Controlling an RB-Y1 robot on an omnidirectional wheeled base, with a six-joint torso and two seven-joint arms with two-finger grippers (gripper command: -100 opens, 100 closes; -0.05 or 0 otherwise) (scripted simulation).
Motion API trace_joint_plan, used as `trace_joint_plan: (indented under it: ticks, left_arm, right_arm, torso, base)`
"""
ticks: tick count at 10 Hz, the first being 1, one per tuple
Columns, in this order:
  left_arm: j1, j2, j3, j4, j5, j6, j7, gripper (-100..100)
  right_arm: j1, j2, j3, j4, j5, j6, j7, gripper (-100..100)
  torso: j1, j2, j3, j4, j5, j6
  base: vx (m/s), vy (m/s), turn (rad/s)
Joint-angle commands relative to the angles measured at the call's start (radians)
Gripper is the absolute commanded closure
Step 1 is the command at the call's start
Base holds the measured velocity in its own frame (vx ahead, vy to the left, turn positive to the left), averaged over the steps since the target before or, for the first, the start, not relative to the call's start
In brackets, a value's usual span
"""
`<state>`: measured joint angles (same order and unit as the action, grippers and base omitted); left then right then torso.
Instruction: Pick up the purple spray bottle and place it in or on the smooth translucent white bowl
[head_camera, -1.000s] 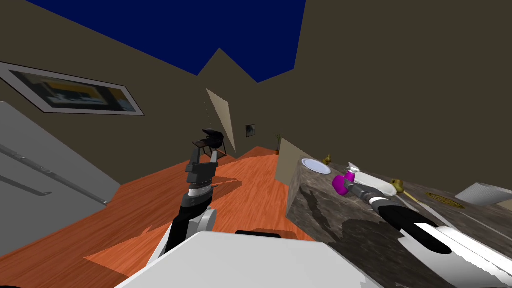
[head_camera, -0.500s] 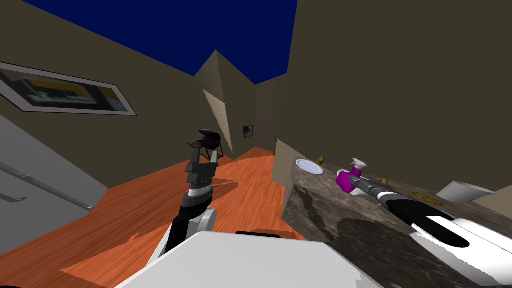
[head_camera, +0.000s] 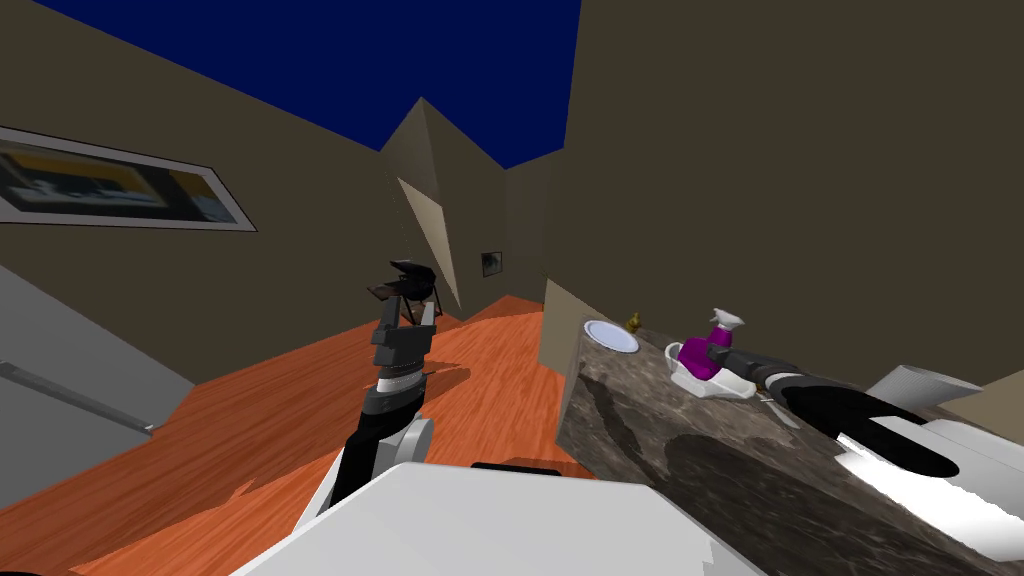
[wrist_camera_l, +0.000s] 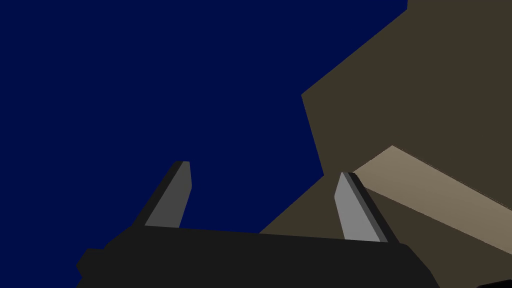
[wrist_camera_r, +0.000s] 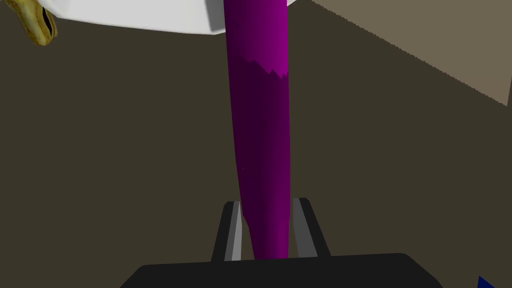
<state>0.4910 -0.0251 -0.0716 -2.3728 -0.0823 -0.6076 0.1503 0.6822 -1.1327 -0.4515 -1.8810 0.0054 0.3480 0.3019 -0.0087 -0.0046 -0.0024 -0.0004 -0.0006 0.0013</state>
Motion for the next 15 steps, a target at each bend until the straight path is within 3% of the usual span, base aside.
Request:
trace_joint_plan:
  ticks: [1,5,6,7,11,12,13,15]
  left_arm:
    - [0.0,0.0,0.0,0.0,0.0,0.0,0.0,0]
    - [0.0,0.0,0.0,0.0,0.0,0.0,0.0,0]
    - [0.0,0.0,0.0,0.0,0.0,0.0,0.0,0]
    - [0.0,0.0,0.0,0.0,0.0,0.0,0.0,0]
    - [0.0,0.0,0.0,0.0,0.0,0.0,0.0,0]
    - [0.0,0.0,0.0,0.0,0.0,0.0,0.0,0]
    - [0.0,0.0,0.0,0.0,0.0,0.0,0.0,0]
    - [0.0,0.0,0.0,0.0,0.0,0.0,0.0,0]
  right_arm:
    - [0.014,-0.029,-0.017,-0.002,-0.024,0.02,-0.011,100]
    - [0.062,-0.111,-0.074,-0.025,-0.096,0.085,-0.041,100]
    - [0.052,-0.097,-0.062,-0.021,-0.082,0.075,-0.035,100]
    - [0.053,-0.099,-0.065,-0.022,-0.083,0.079,-0.037,-100]
    - [0.052,-0.099,-0.064,-0.021,-0.083,0.079,-0.036,-100]
    - [0.052,-0.099,-0.064,-0.021,-0.083,0.079,-0.036,0]
    - [0.069,-0.132,-0.09,-0.051,-0.11,0.106,-0.044,-100]
    - [0.086,-0.165,-0.115,-0.082,-0.137,0.133,-0.052,-100]
  torso:
    - [0.0,0.0,0.0,0.0,0.0,0.0]
    - [-0.003,0.0,0.0,0.0,-0.001,0.001]
    - [-0.002,0.001,0.0,0.0,-0.001,0.001]
    - [0.003,0.002,0.001,0.0,-0.001,0.0]
    - [0.009,0.005,0.003,0.001,0.001,0.0]
    - [0.009,0.005,0.003,0.001,0.001,0.0]
    - [0.009,0.005,0.003,0.001,0.001,0.0]
    - [0.008,0.005,0.003,0.001,0.001,0.001]
  base:
    - [0.074,-0.113,-0.022]
    - [0.073,-0.156,-0.028]
    - [0.029,-0.06,0.001]
    - [0.006,-0.013,0.002]
    - [0.001,-0.001,0.0]
    - [0.0,0.0,0.0]
    - [0.006,-0.018,-0.099]
    - [0.013,-0.036,-0.081]
